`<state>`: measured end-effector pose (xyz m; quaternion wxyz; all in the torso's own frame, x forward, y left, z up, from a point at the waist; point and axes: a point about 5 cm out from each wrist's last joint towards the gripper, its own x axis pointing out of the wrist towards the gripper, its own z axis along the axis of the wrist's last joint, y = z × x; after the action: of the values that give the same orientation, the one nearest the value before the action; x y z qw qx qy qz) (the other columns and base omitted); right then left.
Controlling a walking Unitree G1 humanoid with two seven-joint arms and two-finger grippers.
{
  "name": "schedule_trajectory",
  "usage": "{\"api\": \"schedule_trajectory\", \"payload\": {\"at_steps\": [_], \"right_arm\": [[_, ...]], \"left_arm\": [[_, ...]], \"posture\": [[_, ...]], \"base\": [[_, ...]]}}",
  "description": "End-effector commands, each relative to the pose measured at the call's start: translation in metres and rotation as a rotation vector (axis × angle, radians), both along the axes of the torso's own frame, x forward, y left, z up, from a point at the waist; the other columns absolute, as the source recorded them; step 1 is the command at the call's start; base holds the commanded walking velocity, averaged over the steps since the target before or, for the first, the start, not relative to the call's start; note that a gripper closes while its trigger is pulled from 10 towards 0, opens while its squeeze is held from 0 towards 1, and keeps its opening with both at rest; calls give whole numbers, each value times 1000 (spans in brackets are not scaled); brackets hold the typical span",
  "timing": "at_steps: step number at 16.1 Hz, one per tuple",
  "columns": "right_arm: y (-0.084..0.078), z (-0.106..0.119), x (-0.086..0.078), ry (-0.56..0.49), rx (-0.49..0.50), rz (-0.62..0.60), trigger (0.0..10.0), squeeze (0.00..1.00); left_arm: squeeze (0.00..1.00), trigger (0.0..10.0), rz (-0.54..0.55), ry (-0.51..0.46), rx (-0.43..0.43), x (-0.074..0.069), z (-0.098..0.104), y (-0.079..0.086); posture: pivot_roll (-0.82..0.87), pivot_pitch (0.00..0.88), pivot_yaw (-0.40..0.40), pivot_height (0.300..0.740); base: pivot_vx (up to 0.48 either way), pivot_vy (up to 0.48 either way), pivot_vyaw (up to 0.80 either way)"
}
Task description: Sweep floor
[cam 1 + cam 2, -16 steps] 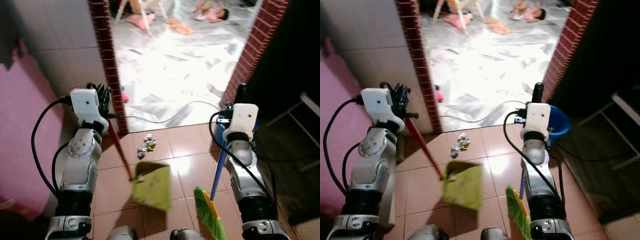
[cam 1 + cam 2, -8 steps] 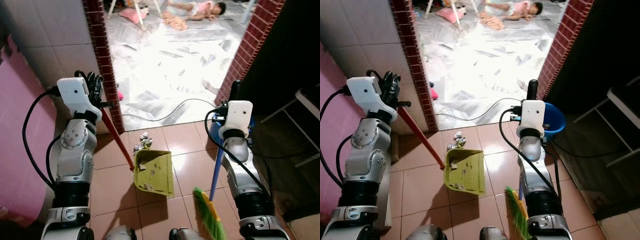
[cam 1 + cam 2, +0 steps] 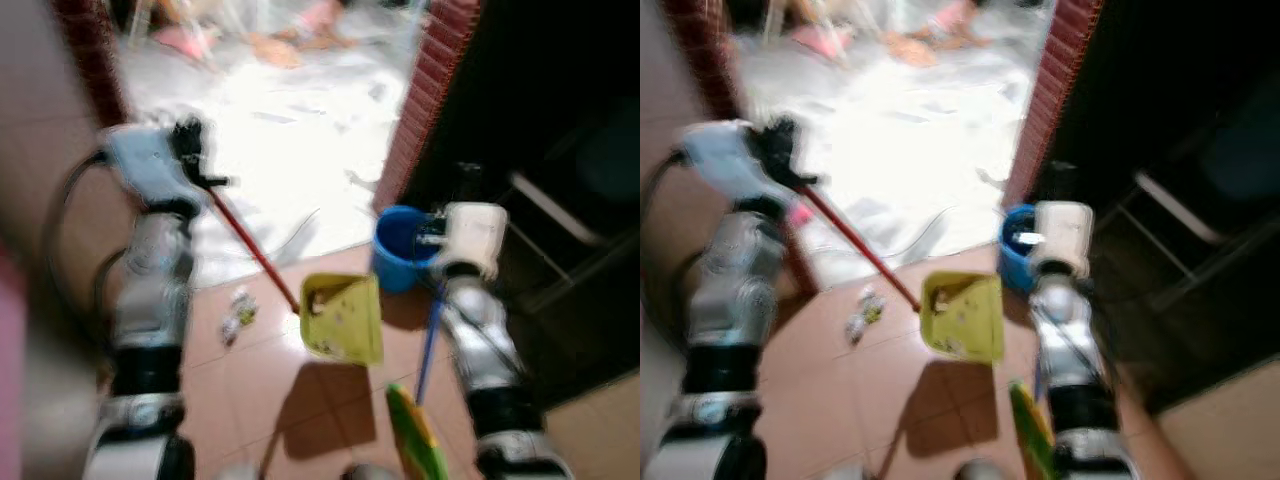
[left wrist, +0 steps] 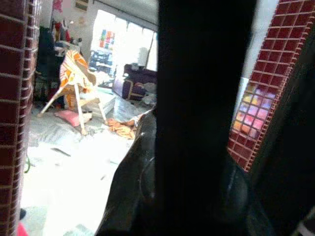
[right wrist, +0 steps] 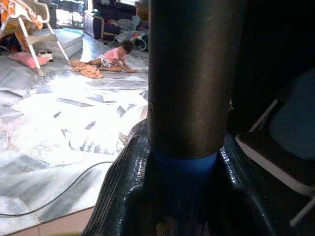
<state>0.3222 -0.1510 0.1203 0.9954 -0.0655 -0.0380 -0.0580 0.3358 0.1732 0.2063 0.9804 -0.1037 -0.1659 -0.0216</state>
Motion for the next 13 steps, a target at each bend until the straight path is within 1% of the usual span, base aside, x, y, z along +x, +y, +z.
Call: {"api": "schedule_trajectory", "payload": {"at_steps": [1, 3, 6, 10, 13], "right_arm": [[-10, 5, 1, -20, -3, -26, 10000, 0], [-4, 5, 1, -20, 4, 1, 10000, 0], [-2, 3, 1, -14, 2, 13, 10000, 0], [0, 4, 2, -17, 8, 25, 10000, 0], [1, 3, 2, -16, 9, 30, 10000, 0]], "left_arm": [[0, 10000, -40, -88, 7, 1, 23, -14], [0, 10000, -37, -106, -13, 1, 30, -14], [0, 10000, -22, -129, -32, 1, 39, -14], [0, 10000, 24, -192, -59, 2, 64, -11], [0, 10000, 55, -200, -66, 3, 68, -7]], "posture": [[-40, 0, -11, 740], [-40, 0, -11, 740], [-39, 0, -8, 740], [-39, 0, -4, 740], [-39, 0, -3, 740]], "base": [[356, 0, -638], [381, 0, 0], [400, 0, 0], [439, 0, 0], [442, 0, 0]]}}
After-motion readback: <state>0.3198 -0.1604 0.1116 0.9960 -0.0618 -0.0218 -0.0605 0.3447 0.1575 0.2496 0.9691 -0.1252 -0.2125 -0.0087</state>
